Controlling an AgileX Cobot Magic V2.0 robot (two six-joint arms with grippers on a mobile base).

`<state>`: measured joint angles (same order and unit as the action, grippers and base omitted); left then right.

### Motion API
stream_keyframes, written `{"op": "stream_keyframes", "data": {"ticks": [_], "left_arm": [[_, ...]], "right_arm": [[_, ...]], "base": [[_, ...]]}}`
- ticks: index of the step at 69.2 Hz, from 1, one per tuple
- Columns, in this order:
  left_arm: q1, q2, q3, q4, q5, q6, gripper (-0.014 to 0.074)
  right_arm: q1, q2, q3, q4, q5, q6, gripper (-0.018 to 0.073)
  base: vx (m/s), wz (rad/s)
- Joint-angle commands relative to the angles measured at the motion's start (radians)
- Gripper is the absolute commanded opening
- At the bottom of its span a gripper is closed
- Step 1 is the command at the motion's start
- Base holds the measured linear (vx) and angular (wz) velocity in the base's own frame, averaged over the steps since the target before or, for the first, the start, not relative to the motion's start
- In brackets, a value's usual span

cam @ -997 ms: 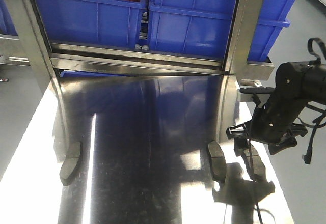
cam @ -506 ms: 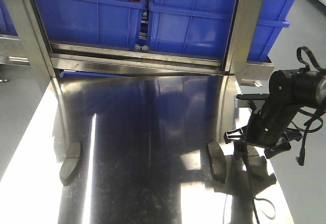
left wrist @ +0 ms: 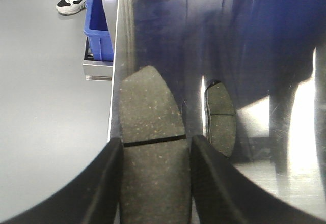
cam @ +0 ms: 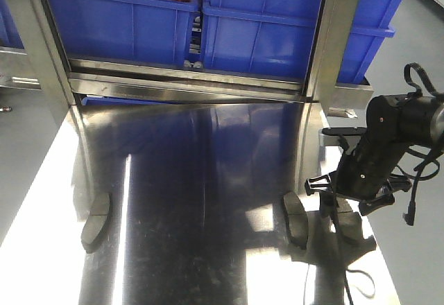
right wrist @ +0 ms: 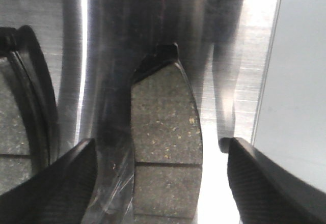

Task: Move and align brake pads A on conveyor
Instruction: 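Close the right gripper on the brake pad and lift it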

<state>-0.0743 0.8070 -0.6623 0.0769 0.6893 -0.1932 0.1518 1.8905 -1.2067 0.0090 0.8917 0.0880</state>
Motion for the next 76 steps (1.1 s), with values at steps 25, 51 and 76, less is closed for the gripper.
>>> {"op": "stream_keyframes", "data": {"ticks": [25,51,76], "left_arm": [[-0.007,-0.008,-0.027,0.003,-0.073,-0.002,0.0162],[-0.007,-0.008,-0.027,0.003,-0.073,-0.002,0.0162],[-0.007,-0.008,-0.027,0.003,-0.073,-0.002,0.0162]], "right_arm": [[-0.003,-0.043,-0.028,-0.009,-0.003,-0.01,0.0447],[-0.003,-0.022,-0.028,-0.009,0.031,-0.019,0.0447],[-0.002,-0.014,-0.028,-0.009,0.034,-0.019,0.0403]], "base": [[0.0,0.0],[0.0,0.0],[0.0,0.0]]}}
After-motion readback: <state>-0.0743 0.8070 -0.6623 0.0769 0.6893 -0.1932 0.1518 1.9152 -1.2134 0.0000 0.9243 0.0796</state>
